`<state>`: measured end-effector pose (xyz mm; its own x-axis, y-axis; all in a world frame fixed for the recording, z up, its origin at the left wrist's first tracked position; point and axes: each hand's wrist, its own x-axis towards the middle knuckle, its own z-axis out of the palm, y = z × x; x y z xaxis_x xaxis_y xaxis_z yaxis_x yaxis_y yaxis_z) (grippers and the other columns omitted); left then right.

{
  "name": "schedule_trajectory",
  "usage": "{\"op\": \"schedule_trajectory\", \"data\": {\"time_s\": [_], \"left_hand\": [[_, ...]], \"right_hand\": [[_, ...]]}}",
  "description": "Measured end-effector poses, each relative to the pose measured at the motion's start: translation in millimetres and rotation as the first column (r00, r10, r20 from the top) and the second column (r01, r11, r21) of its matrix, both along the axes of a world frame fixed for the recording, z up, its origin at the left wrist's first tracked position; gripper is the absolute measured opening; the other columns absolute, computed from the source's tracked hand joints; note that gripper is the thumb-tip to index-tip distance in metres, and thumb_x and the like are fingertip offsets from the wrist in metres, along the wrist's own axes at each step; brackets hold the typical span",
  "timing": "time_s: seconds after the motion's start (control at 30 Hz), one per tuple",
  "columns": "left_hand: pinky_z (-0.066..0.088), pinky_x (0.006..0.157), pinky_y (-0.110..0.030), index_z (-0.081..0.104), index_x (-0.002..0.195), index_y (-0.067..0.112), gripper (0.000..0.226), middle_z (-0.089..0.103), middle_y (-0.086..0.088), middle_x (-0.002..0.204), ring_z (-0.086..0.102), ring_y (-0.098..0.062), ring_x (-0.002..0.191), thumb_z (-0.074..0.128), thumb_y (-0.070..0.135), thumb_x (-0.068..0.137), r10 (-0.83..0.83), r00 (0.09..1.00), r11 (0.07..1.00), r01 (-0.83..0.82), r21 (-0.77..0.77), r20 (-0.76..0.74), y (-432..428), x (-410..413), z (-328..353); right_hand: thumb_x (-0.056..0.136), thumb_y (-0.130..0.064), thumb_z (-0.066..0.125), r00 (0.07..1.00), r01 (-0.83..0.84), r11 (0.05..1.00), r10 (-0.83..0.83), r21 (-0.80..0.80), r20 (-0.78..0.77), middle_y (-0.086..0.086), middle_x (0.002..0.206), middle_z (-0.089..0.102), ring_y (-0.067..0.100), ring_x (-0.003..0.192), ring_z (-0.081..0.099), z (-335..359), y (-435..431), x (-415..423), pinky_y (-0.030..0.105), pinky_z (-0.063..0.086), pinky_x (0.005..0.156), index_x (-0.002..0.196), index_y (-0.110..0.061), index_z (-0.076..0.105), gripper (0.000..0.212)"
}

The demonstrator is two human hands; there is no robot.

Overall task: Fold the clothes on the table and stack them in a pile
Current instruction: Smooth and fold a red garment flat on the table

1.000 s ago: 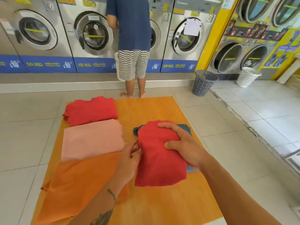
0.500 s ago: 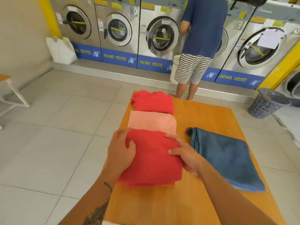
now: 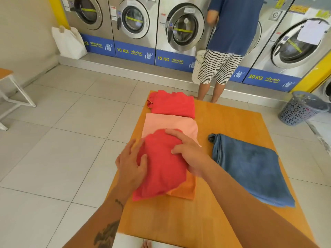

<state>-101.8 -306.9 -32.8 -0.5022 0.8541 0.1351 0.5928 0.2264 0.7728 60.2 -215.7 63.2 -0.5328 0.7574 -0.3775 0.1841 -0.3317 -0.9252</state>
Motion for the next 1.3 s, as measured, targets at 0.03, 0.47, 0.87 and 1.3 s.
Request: {"op": "schedule_trajectory", "data": {"time_s": [0.03, 0.47, 0.87, 1.3], "left_hand": [[0.029, 0.112, -0.047, 0.046, 0.143, 0.031, 0.055, 0.038, -0.001, 0.151, 0.044, -0.022, 0.131, 0.043, 0.035, 0.088, 0.040, 0.997, 0.996, -0.045, 0.081, 0.064, -1.4, -7.9, 8.8], [0.021, 0.113, -0.054, 0.048, 0.142, 0.032, 0.053, 0.035, 0.002, 0.154, 0.031, -0.017, 0.140, 0.047, 0.038, 0.089, -0.198, 0.945, 0.980, 0.186, -0.069, -0.262, -7.5, 16.8, 12.6], [0.028, 0.114, -0.049, 0.055, 0.136, 0.028, 0.049, 0.042, 0.007, 0.150, 0.037, -0.013, 0.137, 0.048, 0.030, 0.087, -0.191, 0.981, 0.981, 0.192, 0.022, -0.025, -16.4, 15.4, -5.7], [0.025, 0.110, -0.014, 0.057, 0.135, 0.027, 0.045, 0.044, 0.008, 0.148, 0.038, -0.001, 0.135, 0.046, 0.027, 0.092, 0.143, 0.986, 0.900, -0.164, 0.404, 0.083, -43.7, -70.1, 80.0]], "right_hand": [[0.069, 0.004, 0.053, 0.997, -0.028, 0.999, 0.026, -0.018, -0.073, -0.002, 0.132, 0.058, 0.027, 0.112, 0.059, 10.8, -2.8, -14.9, 0.036, 0.054, 0.087, 0.118, -0.041, 0.069, 0.068], [0.080, 0.015, 0.044, 0.977, 0.210, 0.960, -0.201, -0.188, 0.065, 0.007, 0.135, 0.057, 0.034, 0.114, 0.059, -67.6, -11.7, 76.8, 0.047, 0.048, 0.093, 0.122, -0.035, 0.065, 0.069], [0.077, 0.007, 0.052, 0.990, 0.137, 0.989, -0.139, 0.060, 0.036, 0.003, 0.131, 0.055, 0.030, 0.111, 0.059, 7.1, -16.9, 29.9, 0.048, 0.052, 0.093, 0.118, -0.041, 0.067, 0.065], [0.078, 0.013, 0.047, 0.927, -0.115, 0.985, 0.061, -0.127, -0.371, 0.025, 0.137, 0.054, 0.029, 0.107, 0.060, 49.2, -23.9, -54.5, 0.046, 0.048, 0.099, 0.126, -0.030, 0.066, 0.066]]}}
